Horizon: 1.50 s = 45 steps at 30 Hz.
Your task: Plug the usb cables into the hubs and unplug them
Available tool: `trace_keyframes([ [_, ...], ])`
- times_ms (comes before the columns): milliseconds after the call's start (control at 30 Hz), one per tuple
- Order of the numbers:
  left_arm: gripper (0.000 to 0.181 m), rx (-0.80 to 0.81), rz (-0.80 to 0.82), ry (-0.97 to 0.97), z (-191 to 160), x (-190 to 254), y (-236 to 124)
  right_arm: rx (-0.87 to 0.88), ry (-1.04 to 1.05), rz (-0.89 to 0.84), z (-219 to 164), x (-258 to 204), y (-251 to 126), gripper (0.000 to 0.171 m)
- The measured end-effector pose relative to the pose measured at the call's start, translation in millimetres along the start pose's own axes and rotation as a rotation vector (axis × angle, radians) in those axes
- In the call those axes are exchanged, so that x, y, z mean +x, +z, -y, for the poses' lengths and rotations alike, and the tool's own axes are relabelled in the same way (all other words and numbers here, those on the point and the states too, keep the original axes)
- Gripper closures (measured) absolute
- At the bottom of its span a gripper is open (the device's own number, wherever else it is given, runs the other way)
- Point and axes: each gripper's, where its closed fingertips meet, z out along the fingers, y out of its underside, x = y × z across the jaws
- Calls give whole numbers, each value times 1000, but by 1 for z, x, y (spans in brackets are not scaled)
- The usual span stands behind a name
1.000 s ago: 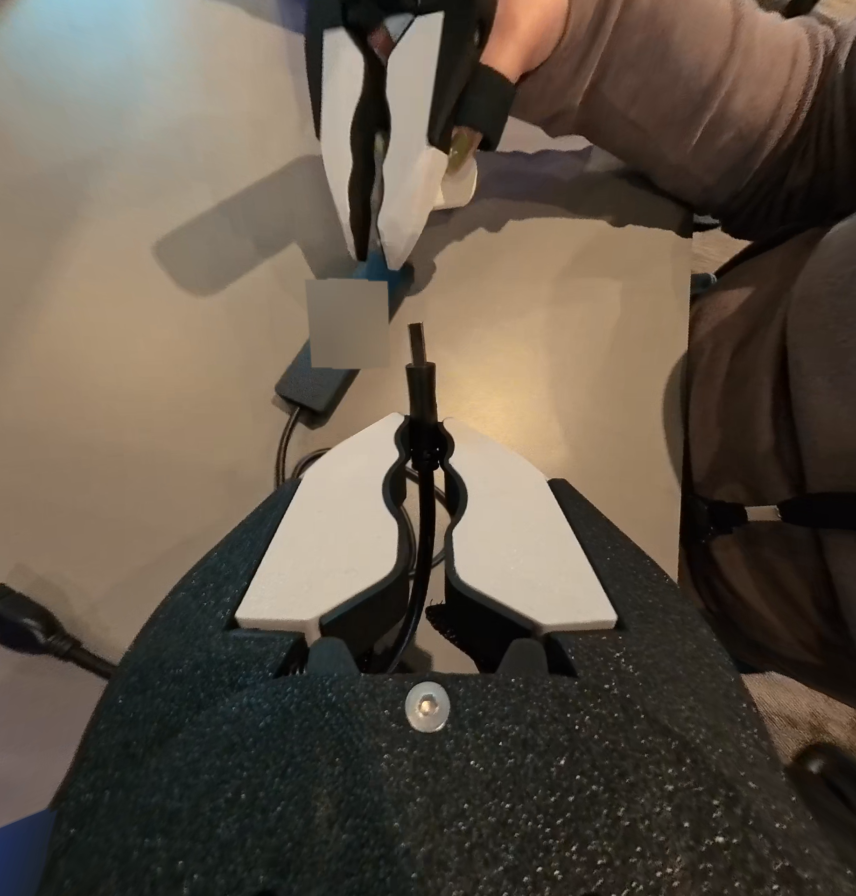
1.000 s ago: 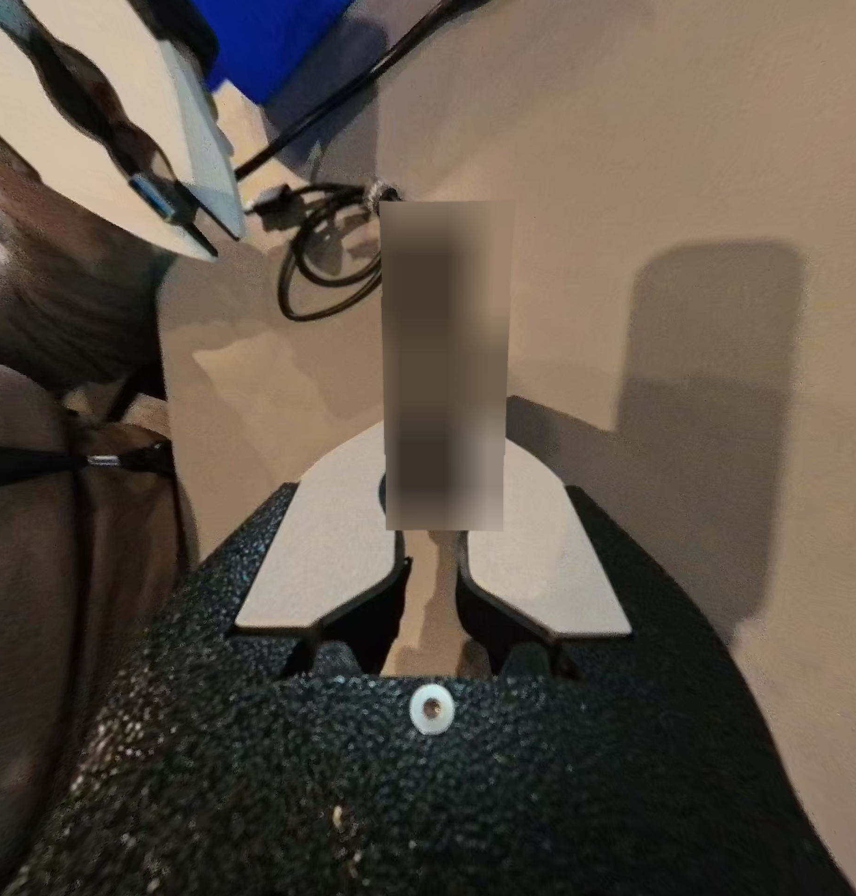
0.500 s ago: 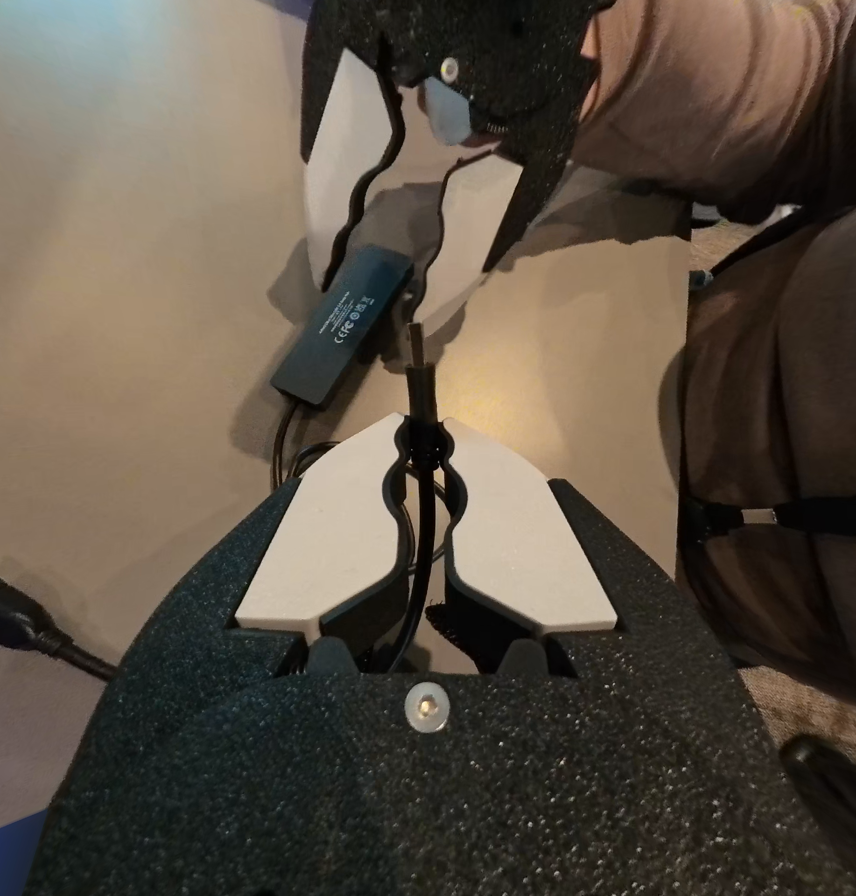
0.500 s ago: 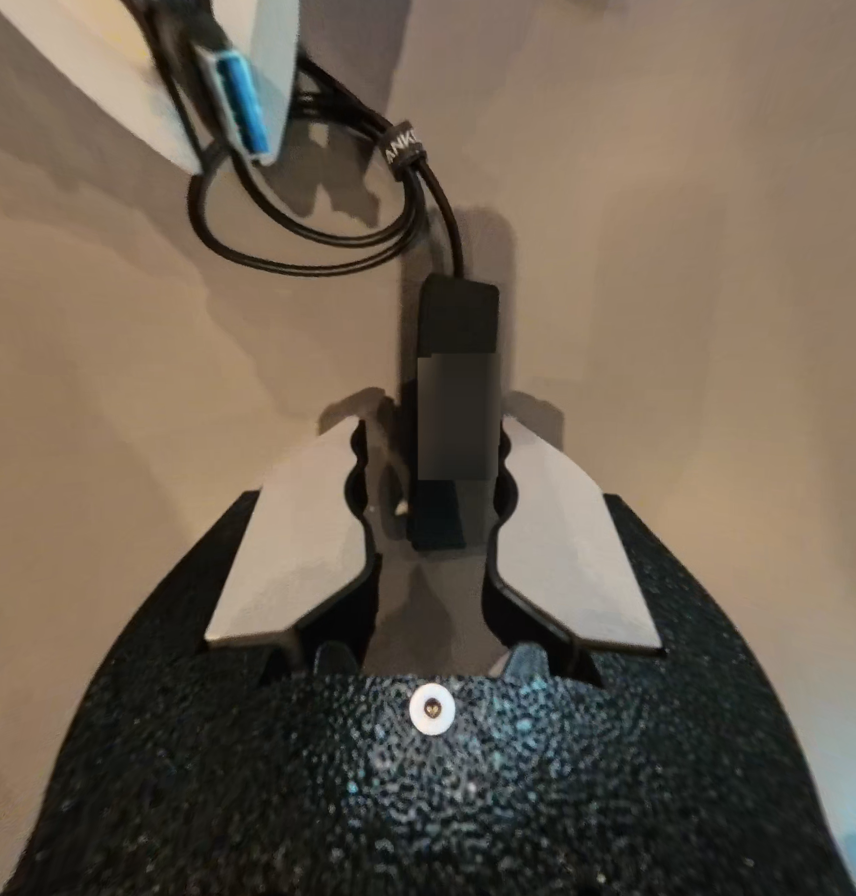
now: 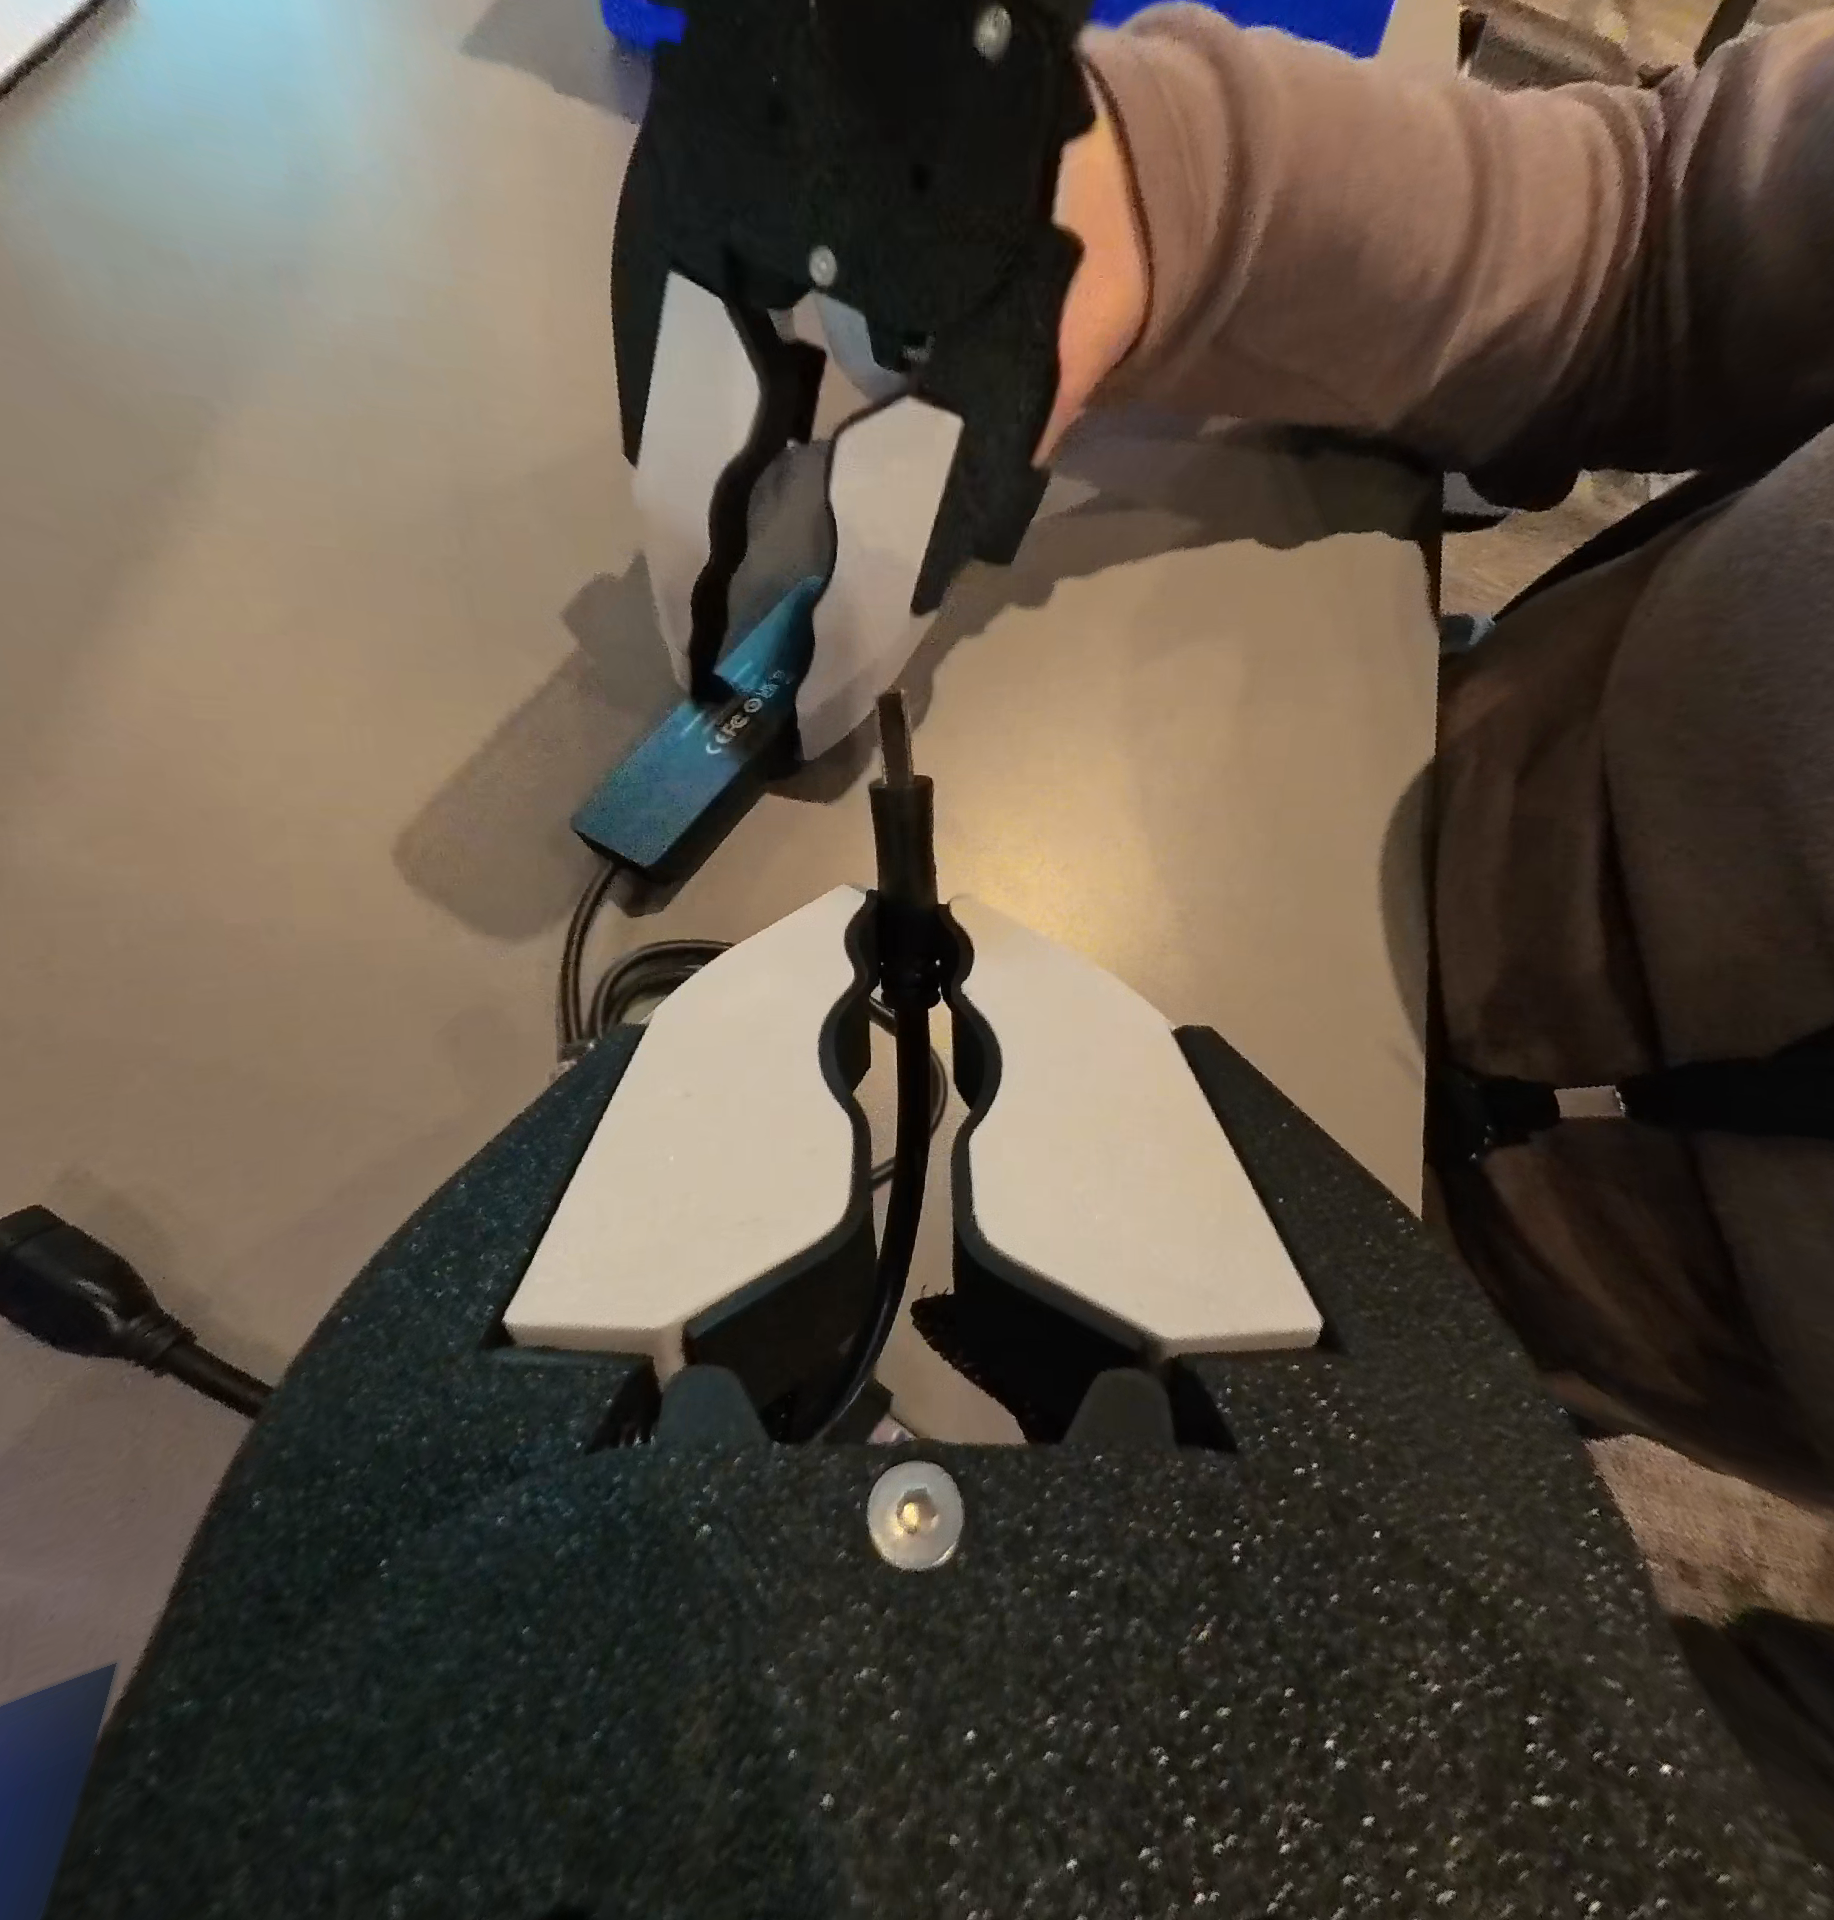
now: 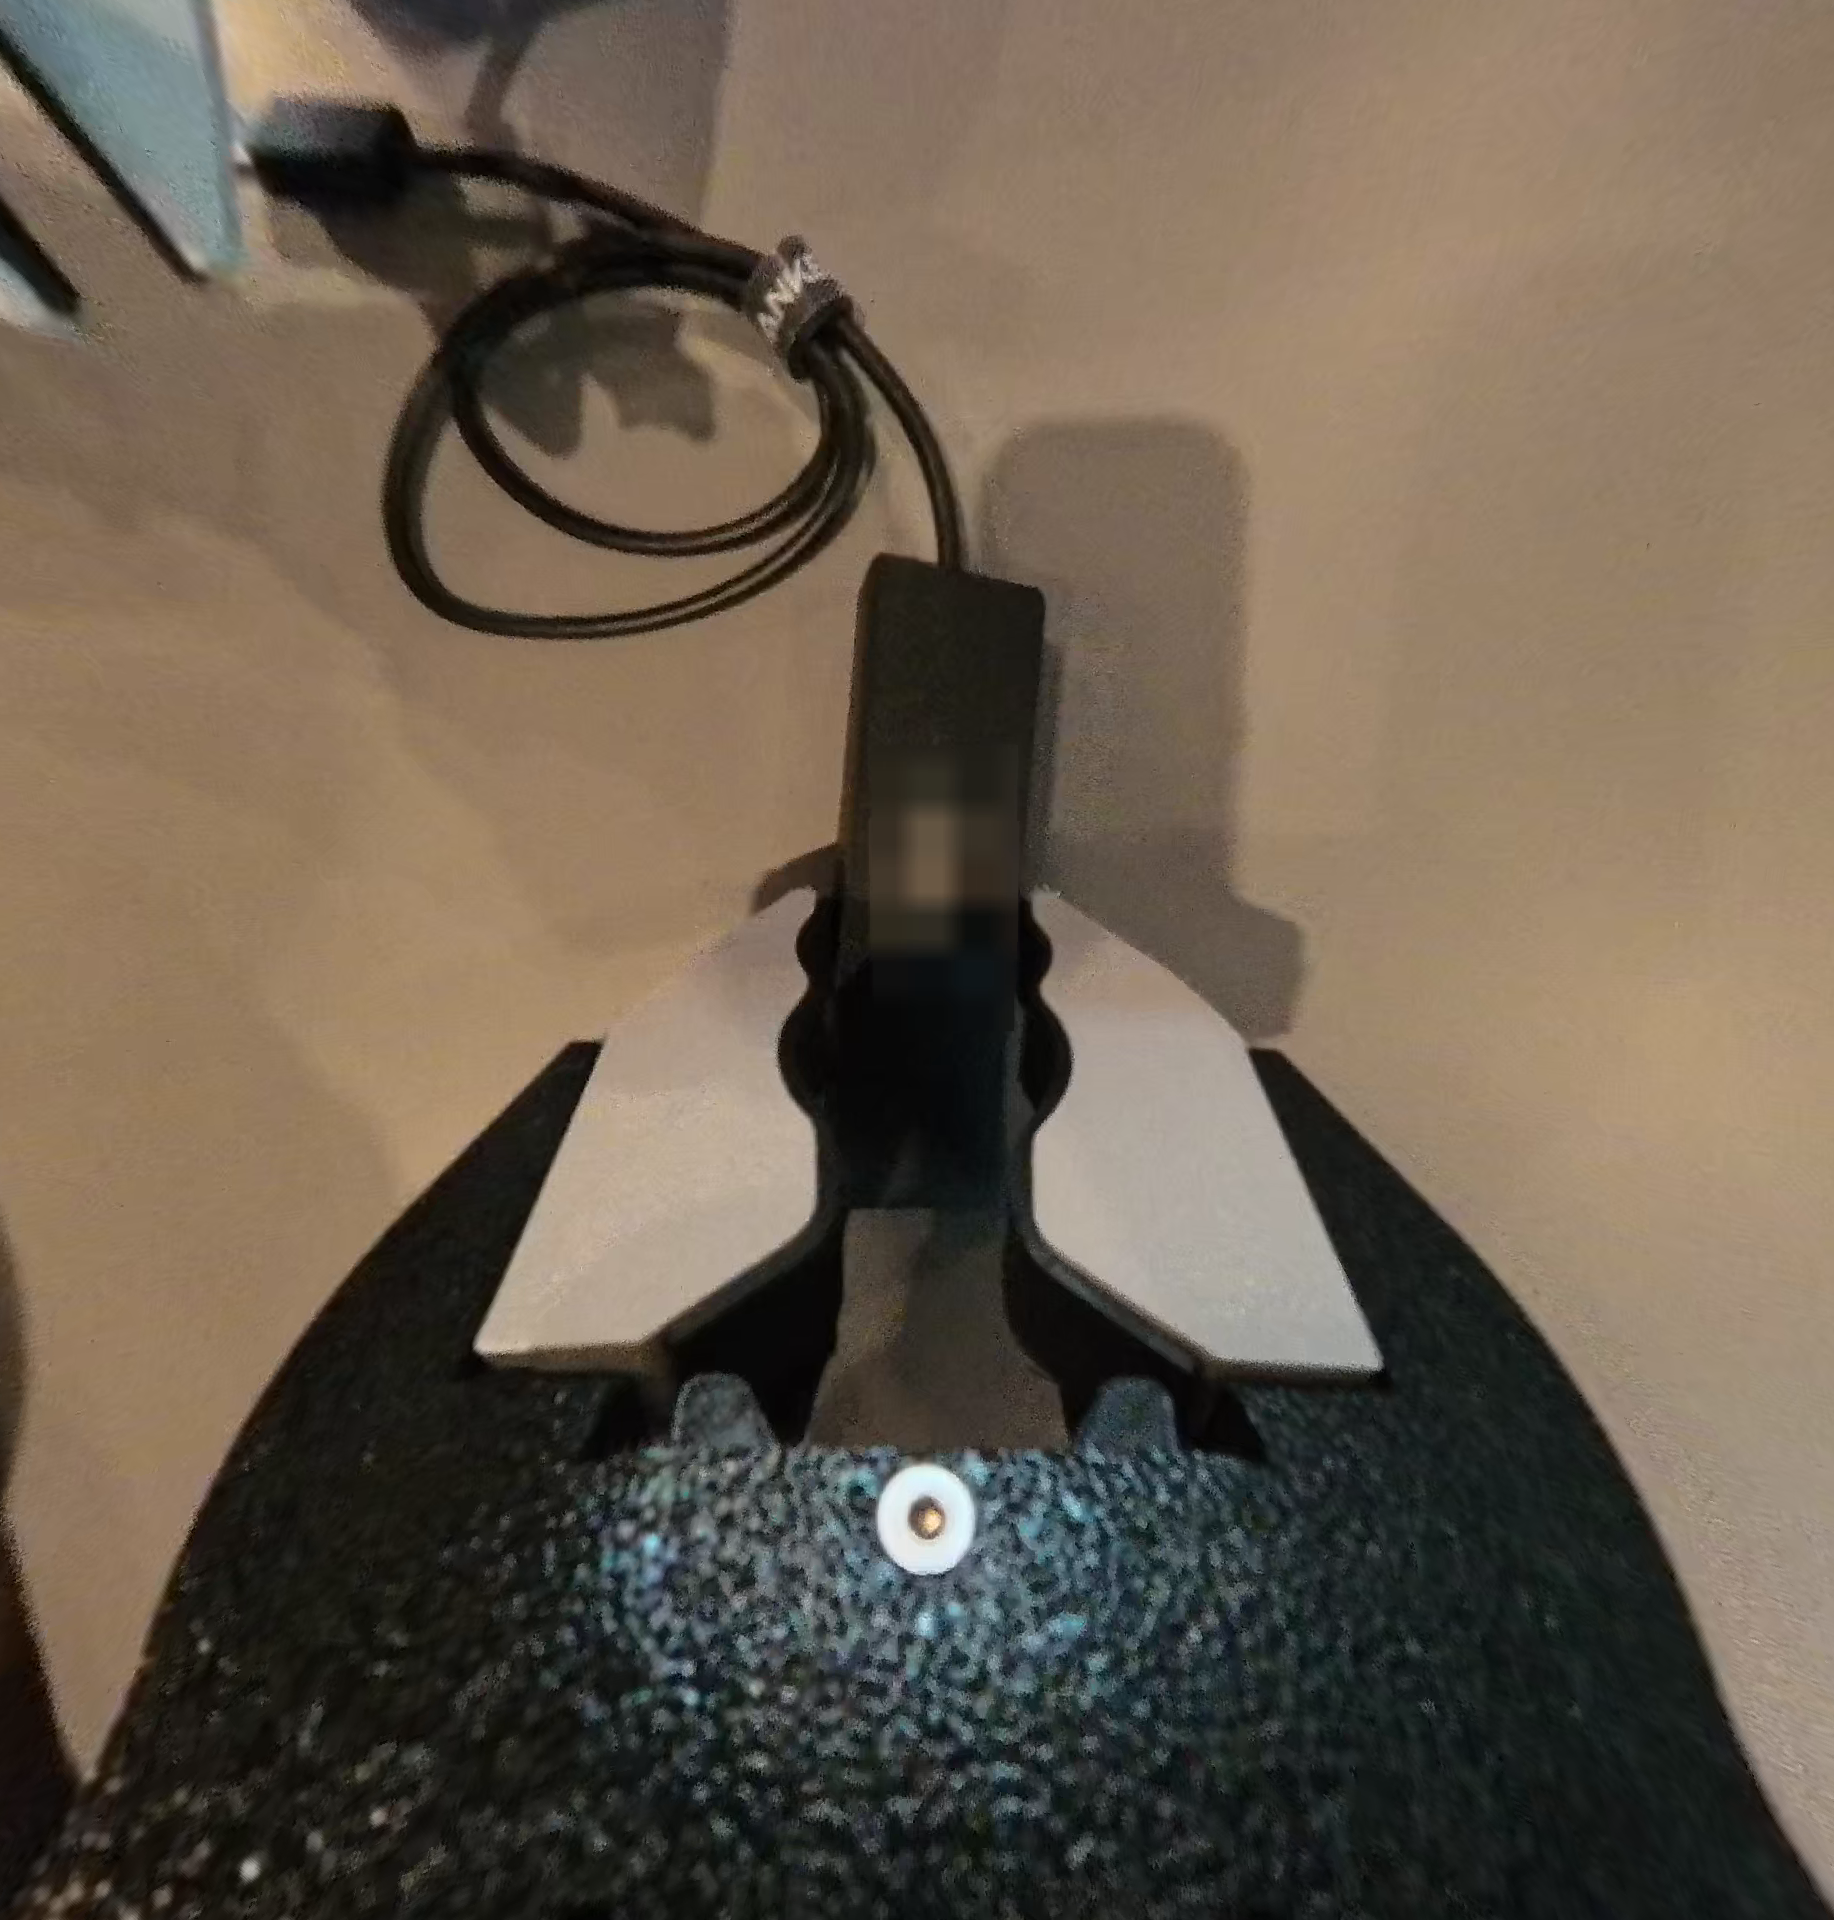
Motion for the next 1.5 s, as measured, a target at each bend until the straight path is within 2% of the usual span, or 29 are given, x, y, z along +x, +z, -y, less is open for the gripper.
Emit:
trace_keyframes([
  [33,171,2,-2,-1,0,0,0,18,45,39,0,0,-1,138],
  [167,171,1,-8,0,0,0,1,99,225,181,4,0,-10,139],
  [267,171,-6,-13,-1,-1,0,3,117,276,222,4,-1,-17,139],
  [367,171,-19,-17,-5,-2,1,8,89,277,180,-2,3,-19,139],
  [533,171,-66,-16,-15,-5,1,19,43,227,8,-11,21,-21,139],
  [667,171,-89,-13,-20,-8,0,25,18,219,-37,-17,27,-19,139],
  [900,171,-82,1,-17,-7,-1,20,19,194,1,-18,24,-18,139],
  [967,171,-89,30,-18,-8,-3,13,46,187,57,-15,18,-22,132],
  [1100,171,-47,81,-24,-4,-6,-8,144,186,131,-4,11,-40,115],
  [1200,171,-23,128,-20,0,-6,-21,239,143,112,3,12,-55,104],
  [1367,171,5,181,-38,5,-6,-37,613,-18,-161,23,26,-83,100],
  [1500,171,9,184,-28,8,-2,-38,902,-60,-307,33,24,-99,107],
])
